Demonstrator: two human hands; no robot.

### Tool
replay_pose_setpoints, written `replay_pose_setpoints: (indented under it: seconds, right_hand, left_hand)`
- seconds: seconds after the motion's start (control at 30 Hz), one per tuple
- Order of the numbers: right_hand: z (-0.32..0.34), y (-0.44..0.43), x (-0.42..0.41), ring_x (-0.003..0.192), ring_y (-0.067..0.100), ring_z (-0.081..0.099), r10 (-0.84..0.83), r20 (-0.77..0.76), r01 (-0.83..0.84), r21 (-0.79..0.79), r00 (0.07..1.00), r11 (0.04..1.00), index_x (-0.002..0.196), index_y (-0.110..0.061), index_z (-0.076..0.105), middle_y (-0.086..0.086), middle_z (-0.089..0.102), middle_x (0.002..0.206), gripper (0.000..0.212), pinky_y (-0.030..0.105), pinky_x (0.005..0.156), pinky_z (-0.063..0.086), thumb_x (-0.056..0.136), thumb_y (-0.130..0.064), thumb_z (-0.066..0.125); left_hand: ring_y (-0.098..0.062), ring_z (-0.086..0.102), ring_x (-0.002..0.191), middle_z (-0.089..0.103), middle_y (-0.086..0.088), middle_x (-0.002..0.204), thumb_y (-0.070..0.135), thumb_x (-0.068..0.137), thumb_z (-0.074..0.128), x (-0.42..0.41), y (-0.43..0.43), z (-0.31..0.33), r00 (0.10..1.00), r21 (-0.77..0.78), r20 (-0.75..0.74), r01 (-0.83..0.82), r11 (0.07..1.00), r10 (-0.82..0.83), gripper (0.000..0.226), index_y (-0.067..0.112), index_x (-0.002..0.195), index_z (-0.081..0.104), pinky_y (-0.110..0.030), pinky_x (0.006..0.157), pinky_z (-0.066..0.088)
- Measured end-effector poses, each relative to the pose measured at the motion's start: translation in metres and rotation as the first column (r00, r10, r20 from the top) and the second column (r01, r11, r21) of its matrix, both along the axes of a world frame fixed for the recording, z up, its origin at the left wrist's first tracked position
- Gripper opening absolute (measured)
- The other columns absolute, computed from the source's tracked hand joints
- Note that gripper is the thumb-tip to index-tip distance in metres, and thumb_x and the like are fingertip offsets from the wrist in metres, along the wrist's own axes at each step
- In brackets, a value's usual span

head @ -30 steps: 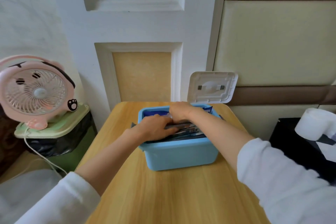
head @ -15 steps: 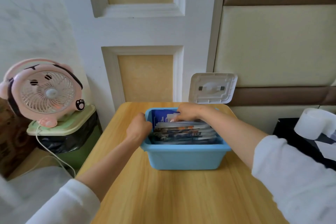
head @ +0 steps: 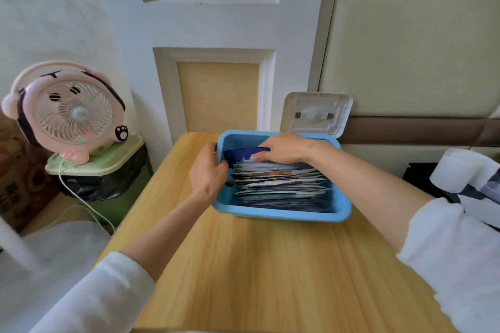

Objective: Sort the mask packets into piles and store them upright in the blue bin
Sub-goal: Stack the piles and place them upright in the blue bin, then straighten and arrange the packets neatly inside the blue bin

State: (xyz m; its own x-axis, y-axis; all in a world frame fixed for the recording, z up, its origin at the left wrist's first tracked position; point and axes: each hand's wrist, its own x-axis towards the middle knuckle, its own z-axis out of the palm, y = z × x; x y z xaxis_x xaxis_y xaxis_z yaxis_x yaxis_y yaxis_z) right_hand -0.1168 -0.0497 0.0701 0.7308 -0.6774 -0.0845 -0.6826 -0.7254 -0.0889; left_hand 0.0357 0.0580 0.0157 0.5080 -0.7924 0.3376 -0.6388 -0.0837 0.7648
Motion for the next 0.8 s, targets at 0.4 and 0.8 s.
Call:
replay_pose_setpoints:
  seconds: [0.4, 0.8]
  right_hand:
    - [-0.003, 0.027, -0.025, 0.067, 0.020, 0.064, 0.147, 0.713, 0.175, -0.356, 0.685, 0.918, 0.087, -0.014, 0.070, 0.002, 0.071, 0.075, 0.032, 0.023, 0.058, 0.043, 0.088, -0.041, 0.055]
    - [-0.031, 0.003, -0.101, 0.084, 0.018, 0.057, -0.696, 0.619, 0.371, 0.589, 0.364, 0.718, 0.120, -0.002, 0.050, 0.015, 0.058, 0.115, 0.059, 0.038, 0.077, 0.047, 0.090, -0.053, 0.050]
  left_hand:
    - [-0.022, 0.060, 0.089, 0.060, 0.001, 0.102, 0.013, 0.084, 0.050, -0.007, -0.002, -0.009, 0.995, -0.070, -0.096, -0.011, 0.997, 0.005, 0.028, 0.020, 0.111, 0.048, -0.048, 0.082, 0.052]
    - [-0.017, 0.058, 0.090, 0.059, 0.008, 0.102, 0.015, 0.088, 0.047, -0.012, -0.010, -0.015, 0.988, -0.146, -0.139, -0.081, 0.986, 0.060, 0.031, 0.022, 0.118, 0.047, -0.044, 0.084, 0.050]
